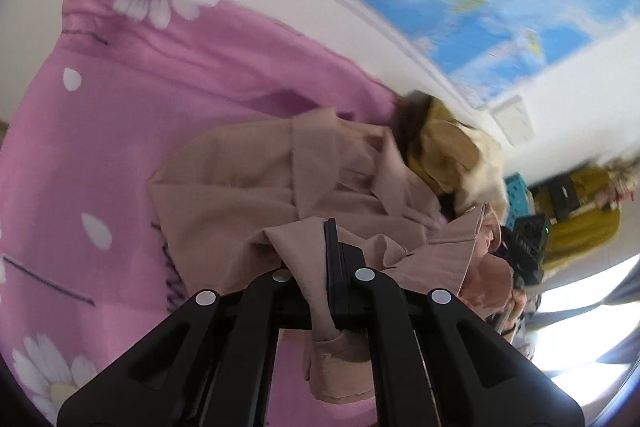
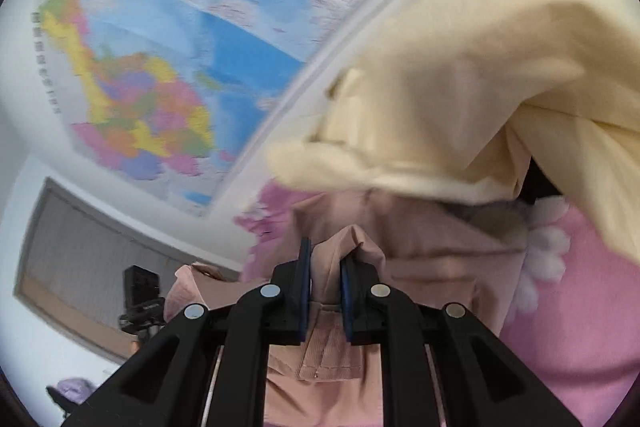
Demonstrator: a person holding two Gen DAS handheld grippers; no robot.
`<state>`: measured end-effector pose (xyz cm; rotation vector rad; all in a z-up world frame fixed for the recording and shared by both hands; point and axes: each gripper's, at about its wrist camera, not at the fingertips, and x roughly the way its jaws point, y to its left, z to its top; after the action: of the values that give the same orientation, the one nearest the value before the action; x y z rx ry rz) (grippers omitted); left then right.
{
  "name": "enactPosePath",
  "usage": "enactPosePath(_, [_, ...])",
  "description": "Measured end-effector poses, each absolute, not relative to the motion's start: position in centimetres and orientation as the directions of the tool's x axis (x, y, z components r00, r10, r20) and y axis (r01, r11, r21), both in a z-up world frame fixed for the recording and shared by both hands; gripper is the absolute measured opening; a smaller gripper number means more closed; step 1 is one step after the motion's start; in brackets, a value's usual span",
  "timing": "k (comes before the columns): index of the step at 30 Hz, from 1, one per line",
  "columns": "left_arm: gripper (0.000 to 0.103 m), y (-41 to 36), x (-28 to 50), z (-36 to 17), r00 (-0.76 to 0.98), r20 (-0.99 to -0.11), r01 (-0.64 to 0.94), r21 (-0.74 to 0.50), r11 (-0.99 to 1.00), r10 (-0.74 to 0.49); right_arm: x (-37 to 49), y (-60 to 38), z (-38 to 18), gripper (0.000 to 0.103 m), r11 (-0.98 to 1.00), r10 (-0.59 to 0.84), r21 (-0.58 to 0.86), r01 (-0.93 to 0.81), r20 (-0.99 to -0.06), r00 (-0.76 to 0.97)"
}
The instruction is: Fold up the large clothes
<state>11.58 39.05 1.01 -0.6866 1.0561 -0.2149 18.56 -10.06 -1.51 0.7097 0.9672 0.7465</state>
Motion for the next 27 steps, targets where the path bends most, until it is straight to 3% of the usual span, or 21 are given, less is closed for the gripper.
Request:
enactPosePath(6, [0.004,40.7,17.0,-4.1,0.416,-0.778,-0.282,-0.603,0.746,-0.471,22.3,-8.1,-3.7,0.012,0.640,0.747,0.748,-0.176,-0.554,0.367])
enactPosePath(12, [0.011,41.8,20.1,-7.0,0.382,-0.796,-0.350,-0.594,0.724,-0.469,25.3,-7.5,-5.3,0.013,0.667,0.712,0.737,-0.108,-0.588,0.385])
enactPosePath(15, [0.018,41.6,20.5,-7.4,0.373,-0.790,-0.327,-0.602,0.729,-0.486,25.0,-6.4,-4.3,0.027,0.725,0.671,0.672,-0.150,-0.639,0.377])
enactPosePath(16, [0.022,41.5,20.4,-7.2,0.382,-0.782,-0.309,-0.610,0.729,-0.492,24.6,-6.2,-3.8,0.038,0.733,0.665,0.659,-0.169,-0.644,0.379])
enactPosePath(17, [0.036,41.5,20.1,-7.0,0.392,-0.773,-0.292,-0.618,0.730,-0.499,24.2,-6.2,-3.4,0.052,0.736,0.665,0.652,-0.183,-0.643,0.380])
enactPosePath(18, [0.047,41.6,19.5,-6.3,0.420,-0.752,-0.268,-0.638,0.722,-0.508,23.6,-6.3,-2.8,0.058,0.736,0.666,0.646,-0.201,-0.640,0.382])
enactPosePath(19, [0.069,41.9,18.9,-5.7,0.466,-0.727,-0.249,-0.655,0.714,-0.504,22.6,-6.4,-1.9,0.069,0.748,0.656,0.620,-0.235,-0.641,0.397])
enactPosePath(20, [0.085,42.1,18.4,-5.1,0.507,-0.705,-0.232,-0.665,0.709,-0.496,22.0,-6.5,-1.4,0.075,0.758,0.647,0.600,-0.257,-0.641,0.413])
enactPosePath(24, [0.087,42.6,15.2,-2.7,0.612,-0.625,-0.143,-0.690,0.710,-0.485,18.2,-6.9,0.8,0.076,0.771,0.636,0.514,-0.375,-0.622,0.457])
enactPosePath(27, [0.087,40.6,13.7,-2.1,0.607,-0.689,-0.103,-0.562,0.821,-0.395,15.1,-5.1,1.6,0.076,0.803,0.575,0.326,-0.498,-0.642,0.507])
